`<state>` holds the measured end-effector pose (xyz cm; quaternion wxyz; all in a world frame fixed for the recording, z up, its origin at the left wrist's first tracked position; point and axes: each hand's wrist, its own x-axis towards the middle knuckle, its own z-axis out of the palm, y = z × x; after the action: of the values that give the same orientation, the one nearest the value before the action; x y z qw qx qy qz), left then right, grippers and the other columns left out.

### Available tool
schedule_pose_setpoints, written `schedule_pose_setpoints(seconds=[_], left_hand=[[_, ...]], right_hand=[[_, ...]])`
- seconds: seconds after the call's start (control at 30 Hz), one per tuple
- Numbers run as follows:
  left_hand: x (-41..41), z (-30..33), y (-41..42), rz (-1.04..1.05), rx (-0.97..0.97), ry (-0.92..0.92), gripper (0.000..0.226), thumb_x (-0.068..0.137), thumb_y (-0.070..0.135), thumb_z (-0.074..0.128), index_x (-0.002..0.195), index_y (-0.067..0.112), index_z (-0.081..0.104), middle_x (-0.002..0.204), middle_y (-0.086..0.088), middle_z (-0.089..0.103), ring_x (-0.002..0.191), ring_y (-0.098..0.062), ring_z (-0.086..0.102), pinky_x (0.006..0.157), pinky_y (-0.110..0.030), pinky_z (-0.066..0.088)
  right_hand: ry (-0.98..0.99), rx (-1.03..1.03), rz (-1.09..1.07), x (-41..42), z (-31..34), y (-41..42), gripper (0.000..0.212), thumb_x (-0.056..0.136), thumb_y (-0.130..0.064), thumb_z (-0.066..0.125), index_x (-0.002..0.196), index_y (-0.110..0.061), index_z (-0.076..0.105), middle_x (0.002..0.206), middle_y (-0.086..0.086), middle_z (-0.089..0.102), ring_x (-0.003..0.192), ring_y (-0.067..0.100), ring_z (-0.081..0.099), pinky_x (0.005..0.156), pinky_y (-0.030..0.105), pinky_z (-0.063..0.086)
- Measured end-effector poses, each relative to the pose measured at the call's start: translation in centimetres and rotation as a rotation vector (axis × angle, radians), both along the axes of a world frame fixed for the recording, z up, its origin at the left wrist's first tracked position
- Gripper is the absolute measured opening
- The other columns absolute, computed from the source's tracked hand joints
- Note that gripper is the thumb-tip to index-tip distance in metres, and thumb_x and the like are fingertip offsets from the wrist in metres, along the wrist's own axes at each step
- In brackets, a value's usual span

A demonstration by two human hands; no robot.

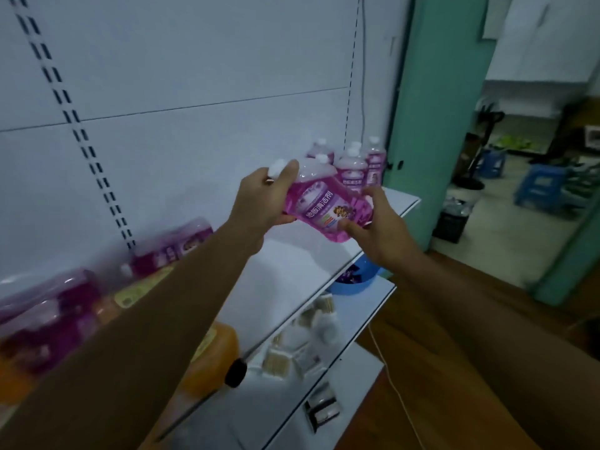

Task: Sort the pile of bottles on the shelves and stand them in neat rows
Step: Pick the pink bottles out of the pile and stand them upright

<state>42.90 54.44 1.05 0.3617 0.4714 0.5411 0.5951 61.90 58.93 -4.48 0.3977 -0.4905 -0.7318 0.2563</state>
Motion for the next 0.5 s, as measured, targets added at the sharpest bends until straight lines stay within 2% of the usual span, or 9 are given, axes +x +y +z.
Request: schedule_pose_setpoints(seconds=[0.07,0.1,0.17,0.2,0.3,0.4,0.5], left_hand=[[0.0,-0.2,3.2,-0.057,0.017,0.087,0.034,0.089,0.038,0.065,0.109,0.010,0.061,0.098,-0.010,0.070,0.084,-0.017,0.070,0.068,-0.039,0.061],[0.0,-0.3,4.5,-0.088,0.030,0.127,0.033,0.087,0.033,0.068,0.110,0.011,0.061,0.095,-0.007,0.069,0.079,-0.012,0.069,0.063,-0.031,0.060],[0.1,-0.9,6.8,-0.150,0.064,0.209,0.038,0.082,0.022,0.074,0.116,0.013,0.059,0.092,0.003,0.067,0.072,0.000,0.067,0.055,-0.015,0.052],[0.1,-1.3,8.0,-0.168,0.081,0.251,0.043,0.080,0.019,0.076,0.119,0.013,0.058,0.092,0.008,0.065,0.072,0.005,0.065,0.055,-0.012,0.050],[0.2,-2.9,11.1,-0.153,0.135,0.377,0.057,0.074,0.022,0.081,0.125,0.012,0.057,0.101,0.009,0.066,0.082,0.006,0.064,0.068,-0.012,0.054],[1.1,-4.2,13.7,-0.117,0.110,0.476,0.066,0.072,0.028,0.082,0.129,0.013,0.052,0.116,0.005,0.063,0.093,-0.006,0.062,0.077,-0.011,0.052],[2.3,-5.5,15.9,-0.043,0.075,0.613,0.068,0.071,0.034,0.083,0.126,0.013,0.051,0.123,-0.003,0.061,0.103,-0.017,0.061,0.087,-0.029,0.055]], right_hand=[[0.003,-0.065,0.006,-0.1,-0.8,3.2,0.068,0.081,-0.040,0.073,0.137,-0.024,0.037,0.122,0.004,0.065,0.105,0.025,0.064,0.093,0.045,0.050],[0.015,-0.099,0.012,-0.1,-1.1,4.6,0.065,0.079,-0.041,0.074,0.133,-0.026,0.041,0.120,0.003,0.065,0.103,0.025,0.065,0.092,0.050,0.051],[0.051,-0.150,0.014,-0.1,-1.8,7.2,0.054,0.077,-0.039,0.077,0.121,-0.029,0.046,0.109,0.001,0.067,0.093,0.022,0.067,0.087,0.050,0.053],[0.066,-0.164,0.010,0.0,-2.1,8.3,0.051,0.077,-0.037,0.078,0.117,-0.029,0.047,0.103,-0.003,0.067,0.088,0.018,0.066,0.086,0.047,0.054],[0.036,-0.165,0.019,0.2,-3.3,11.0,0.048,0.077,-0.032,0.079,0.115,-0.023,0.051,0.095,-0.013,0.061,0.082,0.009,0.061,0.076,0.033,0.050],[-0.058,-0.134,0.025,0.6,-4.8,13.7,0.048,0.076,-0.032,0.080,0.116,-0.019,0.056,0.098,-0.007,0.062,0.083,0.016,0.060,0.070,0.026,0.046],[-0.146,-0.122,0.022,1.1,-6.0,16.3,0.047,0.075,-0.037,0.079,0.113,-0.019,0.060,0.099,-0.001,0.064,0.082,0.018,0.060,0.069,0.027,0.045]])
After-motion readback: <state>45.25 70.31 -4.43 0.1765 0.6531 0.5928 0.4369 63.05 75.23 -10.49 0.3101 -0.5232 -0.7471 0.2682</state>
